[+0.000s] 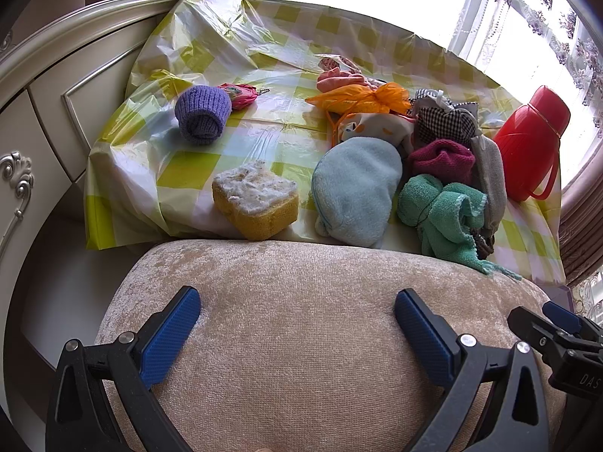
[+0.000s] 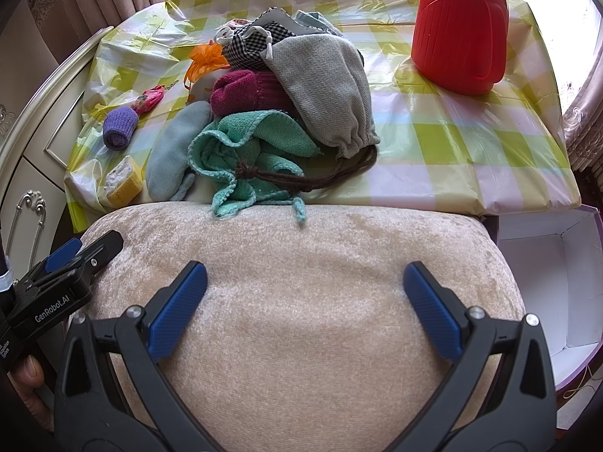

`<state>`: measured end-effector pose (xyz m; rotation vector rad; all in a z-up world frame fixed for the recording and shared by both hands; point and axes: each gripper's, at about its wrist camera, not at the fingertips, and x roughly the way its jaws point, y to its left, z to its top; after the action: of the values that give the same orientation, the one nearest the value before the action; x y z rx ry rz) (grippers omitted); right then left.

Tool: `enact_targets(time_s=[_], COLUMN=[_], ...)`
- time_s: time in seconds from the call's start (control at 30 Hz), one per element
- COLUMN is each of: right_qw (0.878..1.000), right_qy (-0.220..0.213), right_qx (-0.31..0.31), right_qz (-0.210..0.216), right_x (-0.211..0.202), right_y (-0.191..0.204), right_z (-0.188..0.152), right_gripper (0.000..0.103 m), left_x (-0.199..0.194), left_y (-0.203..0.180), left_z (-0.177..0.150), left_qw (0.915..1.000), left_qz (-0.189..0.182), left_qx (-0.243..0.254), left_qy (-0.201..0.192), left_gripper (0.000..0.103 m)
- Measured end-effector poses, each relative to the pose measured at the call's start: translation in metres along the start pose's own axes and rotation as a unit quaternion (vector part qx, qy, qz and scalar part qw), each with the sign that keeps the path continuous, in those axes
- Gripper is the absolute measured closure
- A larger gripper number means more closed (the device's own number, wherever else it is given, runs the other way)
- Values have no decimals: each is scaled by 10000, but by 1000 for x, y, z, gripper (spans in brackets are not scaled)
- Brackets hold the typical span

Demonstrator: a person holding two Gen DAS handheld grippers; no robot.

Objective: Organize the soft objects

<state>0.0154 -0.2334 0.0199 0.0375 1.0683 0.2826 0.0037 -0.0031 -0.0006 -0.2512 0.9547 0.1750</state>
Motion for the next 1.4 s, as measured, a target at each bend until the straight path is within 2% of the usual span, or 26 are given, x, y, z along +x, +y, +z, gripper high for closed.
enact_targets(time_s=[1.07, 1.33, 1.4], right_qw=[10000, 9999, 9999], right_qy=[-32, -139, -109], right_qx=[11, 24, -15], right_qz=[3, 8, -37], right_x=[-1, 0, 2], right_y=[0, 0, 1], right_z=[-1, -1, 0], right_gripper=[0, 0, 0], left_x=[1, 7, 10], left_y=[4, 12, 16], left_z=[2, 11, 16], left_qw=[9999, 9996, 9993], left_qz=[-105, -127, -120], left_qx=[-73, -257, -364], left_qy=[13, 5, -13], left_gripper=[0, 0, 3])
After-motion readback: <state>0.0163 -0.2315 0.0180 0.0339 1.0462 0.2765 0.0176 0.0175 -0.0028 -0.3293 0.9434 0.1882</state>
